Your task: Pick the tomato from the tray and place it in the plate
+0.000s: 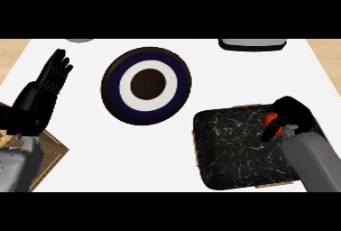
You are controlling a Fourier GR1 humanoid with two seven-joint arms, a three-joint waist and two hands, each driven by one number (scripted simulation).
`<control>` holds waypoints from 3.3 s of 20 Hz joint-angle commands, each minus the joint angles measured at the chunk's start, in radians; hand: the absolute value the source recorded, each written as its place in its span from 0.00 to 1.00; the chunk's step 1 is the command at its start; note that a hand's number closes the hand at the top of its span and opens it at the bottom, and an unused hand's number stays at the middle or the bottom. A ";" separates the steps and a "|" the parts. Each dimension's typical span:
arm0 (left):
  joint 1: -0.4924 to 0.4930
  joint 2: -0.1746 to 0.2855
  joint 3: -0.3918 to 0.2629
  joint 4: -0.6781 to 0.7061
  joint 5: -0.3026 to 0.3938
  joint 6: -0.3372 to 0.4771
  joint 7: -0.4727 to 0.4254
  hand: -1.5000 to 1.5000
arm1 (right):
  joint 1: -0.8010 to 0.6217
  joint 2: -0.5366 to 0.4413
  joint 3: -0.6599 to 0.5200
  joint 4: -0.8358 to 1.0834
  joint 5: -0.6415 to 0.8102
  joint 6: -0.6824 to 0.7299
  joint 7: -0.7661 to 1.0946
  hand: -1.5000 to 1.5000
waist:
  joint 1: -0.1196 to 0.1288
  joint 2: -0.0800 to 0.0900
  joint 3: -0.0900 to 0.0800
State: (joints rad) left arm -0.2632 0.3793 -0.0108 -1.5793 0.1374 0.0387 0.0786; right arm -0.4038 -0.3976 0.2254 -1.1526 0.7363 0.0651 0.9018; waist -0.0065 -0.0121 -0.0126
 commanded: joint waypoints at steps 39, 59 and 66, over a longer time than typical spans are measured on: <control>-0.034 -0.018 -0.006 -0.006 0.003 -0.039 0.003 0.50 | 0.017 0.396 0.537 -0.645 0.855 -0.402 0.523 1.00 | 0.068 0.024 0.012; -0.103 -0.060 -0.040 0.023 -0.015 -0.043 0.012 0.50 | -0.465 0.397 0.149 0.071 0.430 -0.667 0.428 1.00 | 0.127 0.041 0.013; -0.152 -0.069 -0.048 0.048 -0.023 -0.044 0.027 0.50 | -0.565 0.397 0.068 0.252 0.267 -0.838 0.241 0.00 | 0.139 0.051 0.014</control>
State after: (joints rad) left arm -0.4021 0.3238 -0.0515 -1.5404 0.1220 -0.0131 0.1038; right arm -0.9080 -0.0090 0.3262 -0.9772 1.0805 -0.6068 1.0654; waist 0.1264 0.0368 0.0011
